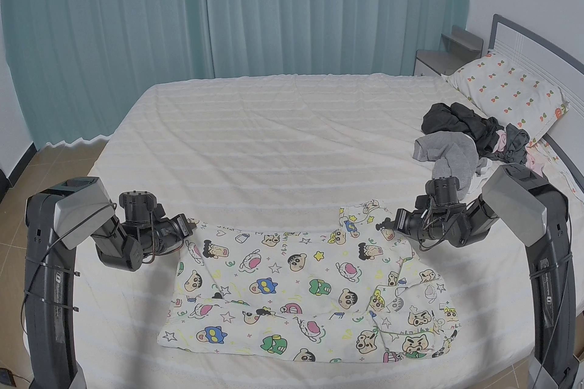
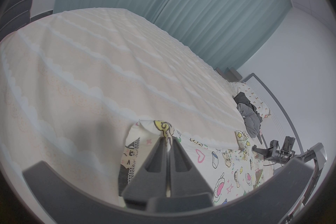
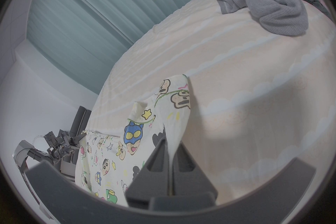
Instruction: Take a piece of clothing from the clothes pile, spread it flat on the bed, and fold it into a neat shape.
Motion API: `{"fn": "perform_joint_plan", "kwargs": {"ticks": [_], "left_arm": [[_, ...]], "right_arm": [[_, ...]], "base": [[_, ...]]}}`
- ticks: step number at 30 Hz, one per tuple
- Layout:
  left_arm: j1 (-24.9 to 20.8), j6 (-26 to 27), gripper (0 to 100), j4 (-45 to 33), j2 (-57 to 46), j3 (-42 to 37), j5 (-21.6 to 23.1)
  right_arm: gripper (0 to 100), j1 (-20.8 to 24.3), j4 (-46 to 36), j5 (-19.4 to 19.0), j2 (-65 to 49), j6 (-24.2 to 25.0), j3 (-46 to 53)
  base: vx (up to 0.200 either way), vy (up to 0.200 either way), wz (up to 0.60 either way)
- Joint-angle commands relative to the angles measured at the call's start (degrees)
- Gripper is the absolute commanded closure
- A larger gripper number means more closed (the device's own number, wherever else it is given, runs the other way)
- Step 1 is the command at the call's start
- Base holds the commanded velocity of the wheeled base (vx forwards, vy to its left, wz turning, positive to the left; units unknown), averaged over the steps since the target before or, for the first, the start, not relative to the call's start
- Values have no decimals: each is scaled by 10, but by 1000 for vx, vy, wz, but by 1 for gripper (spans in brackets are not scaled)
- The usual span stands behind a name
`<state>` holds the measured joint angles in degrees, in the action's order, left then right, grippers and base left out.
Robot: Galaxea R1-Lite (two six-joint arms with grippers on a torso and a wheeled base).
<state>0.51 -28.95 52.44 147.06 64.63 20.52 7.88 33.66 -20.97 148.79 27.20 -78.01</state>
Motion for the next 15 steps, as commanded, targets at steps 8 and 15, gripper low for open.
{"fn": "perform_joint_plan", "kwargs": {"ticks": [8,15], "left_arm": [[-2,4,100,60,-14,-38,-12],[-9,14,100,60,-28,-52,-12]], "right_arm": [[100,-10,22,-36,-62,-5,71],[100,-11,22,-59,-77,-14,96]], "base": [[0,0,0],[0,0,0]]}}
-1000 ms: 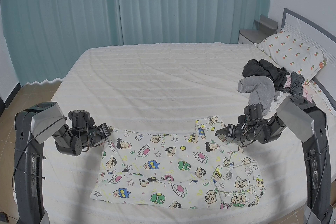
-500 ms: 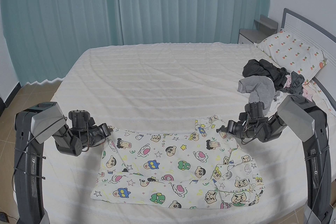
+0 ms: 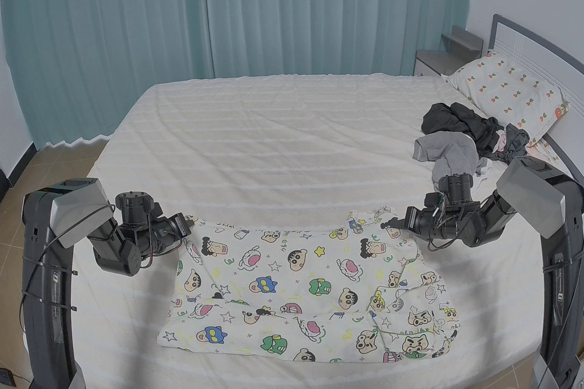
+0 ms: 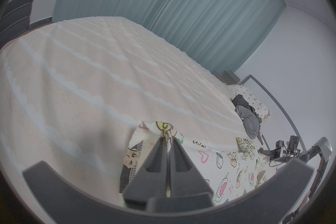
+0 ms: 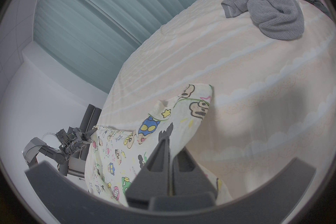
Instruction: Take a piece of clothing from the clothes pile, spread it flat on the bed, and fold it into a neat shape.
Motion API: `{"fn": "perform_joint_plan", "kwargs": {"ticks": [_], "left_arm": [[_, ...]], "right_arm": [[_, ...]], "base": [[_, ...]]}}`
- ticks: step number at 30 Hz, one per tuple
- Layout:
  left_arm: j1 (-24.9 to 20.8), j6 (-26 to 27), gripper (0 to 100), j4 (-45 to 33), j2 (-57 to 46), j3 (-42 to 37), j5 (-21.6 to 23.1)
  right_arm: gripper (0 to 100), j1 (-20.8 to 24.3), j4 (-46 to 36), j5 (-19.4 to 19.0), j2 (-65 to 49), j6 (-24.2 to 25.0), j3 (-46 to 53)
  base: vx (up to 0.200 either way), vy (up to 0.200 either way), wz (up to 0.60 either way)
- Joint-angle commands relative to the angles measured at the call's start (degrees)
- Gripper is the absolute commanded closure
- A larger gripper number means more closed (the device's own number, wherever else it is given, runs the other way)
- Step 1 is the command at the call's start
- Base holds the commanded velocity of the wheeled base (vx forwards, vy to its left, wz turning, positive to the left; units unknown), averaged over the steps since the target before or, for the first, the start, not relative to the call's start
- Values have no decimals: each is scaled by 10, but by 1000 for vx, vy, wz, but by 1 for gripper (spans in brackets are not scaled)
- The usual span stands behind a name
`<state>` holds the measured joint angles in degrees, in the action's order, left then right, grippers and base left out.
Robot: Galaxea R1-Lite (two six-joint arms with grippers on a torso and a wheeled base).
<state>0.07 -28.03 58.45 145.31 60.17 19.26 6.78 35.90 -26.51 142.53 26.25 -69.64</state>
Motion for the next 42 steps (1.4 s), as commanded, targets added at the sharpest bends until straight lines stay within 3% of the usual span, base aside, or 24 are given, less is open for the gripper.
{"fn": "perform_joint_plan", "kwargs": {"ticks": [1,24,42], "left_arm": [[-4,9,100,0,-11,-8,1],[-4,24,100,3,-39,-32,1],[-3,24,100,88,-38,-79,-8]], "right_arm": [[100,1,0,-5,-15,-6,13],[100,8,-20,-8,-89,-6,51],[100,-2,5,-9,-103,-5,85]], "base": [[0,0,0],[0,0,0],[0,0,0]]}}
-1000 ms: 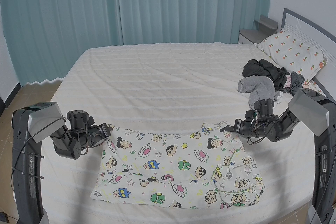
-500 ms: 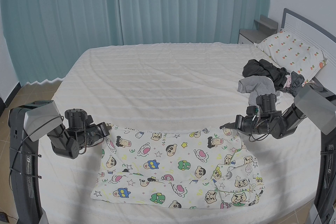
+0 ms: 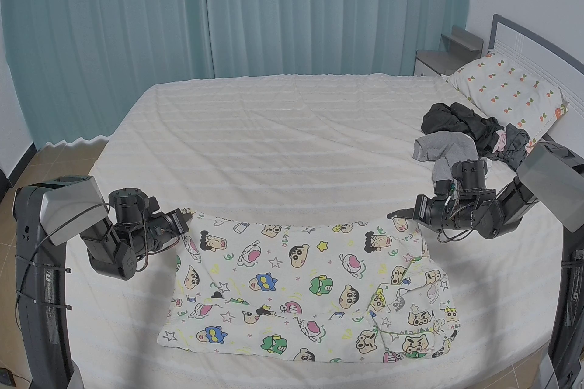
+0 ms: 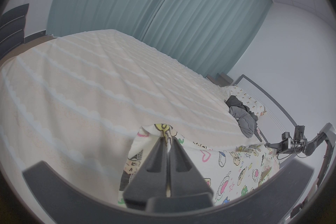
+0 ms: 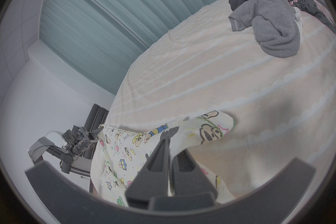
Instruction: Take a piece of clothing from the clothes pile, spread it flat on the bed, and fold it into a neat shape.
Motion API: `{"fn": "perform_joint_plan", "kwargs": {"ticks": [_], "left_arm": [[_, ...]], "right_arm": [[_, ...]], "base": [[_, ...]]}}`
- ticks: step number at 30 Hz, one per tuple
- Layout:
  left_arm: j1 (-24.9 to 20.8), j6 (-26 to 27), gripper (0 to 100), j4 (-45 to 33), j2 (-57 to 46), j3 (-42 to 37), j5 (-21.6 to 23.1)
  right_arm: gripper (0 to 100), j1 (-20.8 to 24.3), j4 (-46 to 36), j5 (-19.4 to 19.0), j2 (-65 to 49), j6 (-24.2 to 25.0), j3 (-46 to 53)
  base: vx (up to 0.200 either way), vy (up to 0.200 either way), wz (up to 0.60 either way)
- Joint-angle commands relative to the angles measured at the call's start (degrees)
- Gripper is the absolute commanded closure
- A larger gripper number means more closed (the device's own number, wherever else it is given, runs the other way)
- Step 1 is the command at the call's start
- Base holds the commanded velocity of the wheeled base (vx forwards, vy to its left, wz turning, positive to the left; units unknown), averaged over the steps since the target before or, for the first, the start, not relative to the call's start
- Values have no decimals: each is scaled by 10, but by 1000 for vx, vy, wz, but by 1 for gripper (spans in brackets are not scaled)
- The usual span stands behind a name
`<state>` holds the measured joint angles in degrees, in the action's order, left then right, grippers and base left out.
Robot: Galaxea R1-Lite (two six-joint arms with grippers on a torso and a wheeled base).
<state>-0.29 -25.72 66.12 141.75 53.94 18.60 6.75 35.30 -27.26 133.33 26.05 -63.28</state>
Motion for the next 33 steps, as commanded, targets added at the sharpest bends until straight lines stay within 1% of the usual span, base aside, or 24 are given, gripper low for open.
{"fn": "perform_joint_plan", "kwargs": {"ticks": [1,7,9,11,12,13,14,16,19,20,21,24,25,26,27,28,29,30,33], "left_arm": [[0,1,100,15,-2,-19,-1],[0,2,100,32,-4,-45,-1],[1,2,100,34,-4,-52,-1],[2,7,100,36,-5,-60,-1],[2,8,100,36,-5,-61,-1],[4,20,100,36,-6,-74,0],[3,23,100,36,-6,-77,0],[3,37,100,44,-9,-97,3],[3,40,100,65,-12,-126,5],[3,40,100,65,-12,-126,5],[3,48,100,77,-13,-145,6],[3,74,100,88,-12,-176,6],[3,76,100,88,-12,-178,6],[3,92,100,94,-12,-197,9],[3,94,100,95,-11,-200,9],[3,104,100,100,-11,-214,13],[3,104,100,100,-11,-214,13],[3,116,100,111,-11,-236,21],[3,129,100,124,-10,-254,22]], "right_arm": [[100,-2,15,-3,-12,-5,27],[100,-4,45,-11,-32,-11,70],[100,-5,45,-12,-37,-33,87],[100,-5,47,-12,-38,-67,109],[100,-5,47,-12,-38,-72,113],[100,-5,47,-12,-38,-94,129],[100,-5,48,-11,-38,-102,134],[100,-5,48,-11,-38,-135,151],[100,-6,48,-10,-38,-165,171],[100,-6,48,-10,-38,-165,171],[100,-6,48,-10,-38,-181,183],[100,-6,48,-10,-38,-211,202],[100,-6,48,-9,-38,-213,203],[100,-6,48,-7,-37,-231,214],[100,-6,48,-8,-37,-234,215],[100,-6,48,-7,-36,-252,226],[100,-6,48,-7,-36,-252,226],[100,-6,47,-4,-35,-272,238],[100,-8,47,8,-33,-285,250]], "base": [[0,0,0],[0,0,0],[0,0,0],[0,0,0],[0,0,0],[0,0,0],[0,0,0],[0,0,0],[0,0,0],[0,0,0],[0,0,0],[0,0,0],[0,0,0],[0,0,0],[0,0,0],[0,0,0],[0,0,0],[0,0,0],[0,0,0]]}}
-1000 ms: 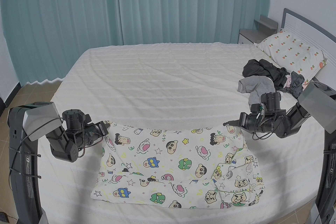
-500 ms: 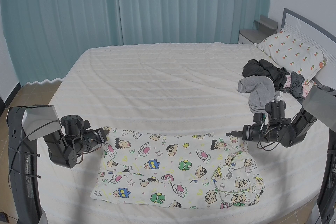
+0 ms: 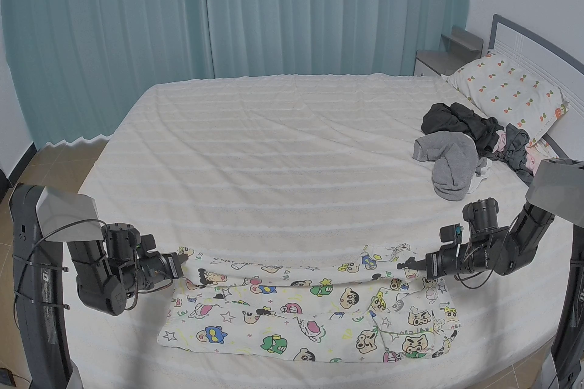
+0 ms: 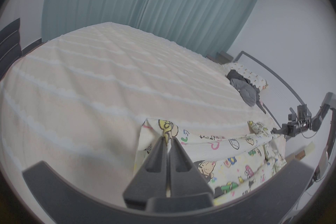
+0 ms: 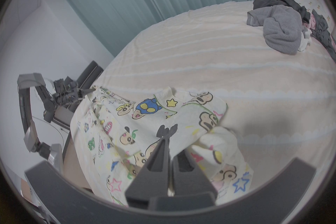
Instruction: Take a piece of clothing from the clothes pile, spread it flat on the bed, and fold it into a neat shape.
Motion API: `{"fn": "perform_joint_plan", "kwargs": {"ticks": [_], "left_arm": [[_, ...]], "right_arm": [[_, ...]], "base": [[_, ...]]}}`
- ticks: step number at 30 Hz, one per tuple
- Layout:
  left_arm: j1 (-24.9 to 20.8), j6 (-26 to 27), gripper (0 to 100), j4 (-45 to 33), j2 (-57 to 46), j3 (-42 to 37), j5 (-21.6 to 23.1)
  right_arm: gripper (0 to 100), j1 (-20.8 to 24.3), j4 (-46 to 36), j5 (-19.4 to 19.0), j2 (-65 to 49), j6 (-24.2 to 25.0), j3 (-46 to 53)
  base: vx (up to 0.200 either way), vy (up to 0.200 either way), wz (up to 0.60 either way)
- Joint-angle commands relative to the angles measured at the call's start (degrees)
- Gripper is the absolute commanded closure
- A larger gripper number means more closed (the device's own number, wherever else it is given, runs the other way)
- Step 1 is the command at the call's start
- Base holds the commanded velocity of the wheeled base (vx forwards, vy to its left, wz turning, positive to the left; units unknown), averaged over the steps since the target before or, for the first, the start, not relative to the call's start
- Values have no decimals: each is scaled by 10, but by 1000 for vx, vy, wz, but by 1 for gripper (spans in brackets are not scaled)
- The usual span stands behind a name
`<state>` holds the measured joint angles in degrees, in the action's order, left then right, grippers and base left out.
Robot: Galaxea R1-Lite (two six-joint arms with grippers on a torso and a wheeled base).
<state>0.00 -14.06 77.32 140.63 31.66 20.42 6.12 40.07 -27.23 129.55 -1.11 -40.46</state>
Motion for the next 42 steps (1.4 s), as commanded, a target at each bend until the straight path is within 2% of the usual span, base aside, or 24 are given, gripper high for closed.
{"fn": "perform_joint_plan", "kwargs": {"ticks": [1,14,28,29,30,31,38,42], "left_arm": [[0,17,100,12,3,-37,4],[-3,32,100,13,10,-86,6],[-3,34,100,14,14,-93,5],[-3,34,0,14,13,-97,5],[-4,35,0,14,13,-99,5],[-3,37,0,14,13,-100,5],[2,44,0,46,14,-129,4],[29,40,0,92,13,-162,5]], "right_arm": [[100,-1,-1,10,6,-19,24],[100,0,-5,12,11,-55,66],[100,5,-6,12,12,-72,93],[100,5,-6,12,11,-76,97],[100,5,-6,12,10,-77,99],[0,5,-6,12,7,-77,100],[0,1,-11,25,-33,-77,103],[0,-16,-16,41,-63,-76,122]], "base": [[0,0,0],[0,0,0],[0,0,0],[0,0,0],[0,0,0],[0,0,0],[0,0,0],[0,0,0]]}}
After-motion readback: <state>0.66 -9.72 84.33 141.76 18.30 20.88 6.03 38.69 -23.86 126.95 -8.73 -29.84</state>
